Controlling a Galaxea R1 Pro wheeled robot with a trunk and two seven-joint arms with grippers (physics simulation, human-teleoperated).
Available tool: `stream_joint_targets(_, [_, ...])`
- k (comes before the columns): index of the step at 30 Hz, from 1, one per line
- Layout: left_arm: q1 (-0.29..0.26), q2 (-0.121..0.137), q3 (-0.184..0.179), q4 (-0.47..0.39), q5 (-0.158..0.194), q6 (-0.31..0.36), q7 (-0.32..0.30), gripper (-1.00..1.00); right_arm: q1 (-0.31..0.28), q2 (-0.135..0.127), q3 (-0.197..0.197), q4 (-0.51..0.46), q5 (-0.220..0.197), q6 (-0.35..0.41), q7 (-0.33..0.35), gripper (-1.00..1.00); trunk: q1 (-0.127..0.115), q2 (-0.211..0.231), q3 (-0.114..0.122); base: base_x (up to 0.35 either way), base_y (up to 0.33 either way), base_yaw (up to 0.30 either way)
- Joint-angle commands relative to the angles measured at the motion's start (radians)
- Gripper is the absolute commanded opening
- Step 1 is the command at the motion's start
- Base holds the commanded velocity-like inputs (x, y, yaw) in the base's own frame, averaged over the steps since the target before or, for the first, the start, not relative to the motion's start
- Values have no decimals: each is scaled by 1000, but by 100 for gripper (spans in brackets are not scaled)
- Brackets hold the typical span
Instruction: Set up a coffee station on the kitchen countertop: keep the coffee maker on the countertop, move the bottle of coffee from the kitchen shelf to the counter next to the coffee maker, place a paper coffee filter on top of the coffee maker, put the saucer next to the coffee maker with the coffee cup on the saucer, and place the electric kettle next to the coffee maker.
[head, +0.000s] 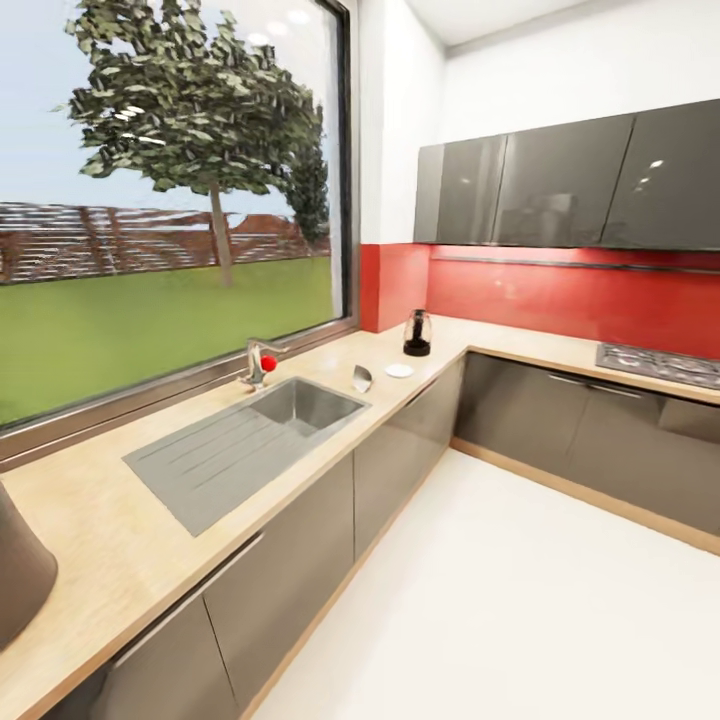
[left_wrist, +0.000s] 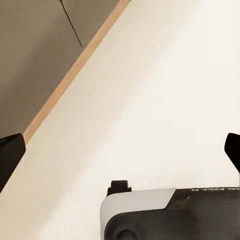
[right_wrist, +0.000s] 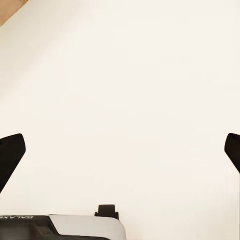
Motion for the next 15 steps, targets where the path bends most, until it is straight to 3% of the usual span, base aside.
stream_joint_targets(1, [-1,0,-2,1,-2,-4,0,100,0,0,-1,1,1,-3,-1,100,1,0,0,284,-206,122])
stream_joint_targets(15, [-1,0,-2,1,-4,-4,0,100,0,0,-2,21,1,-4,-1,100,1,0,0,284,-206,23])
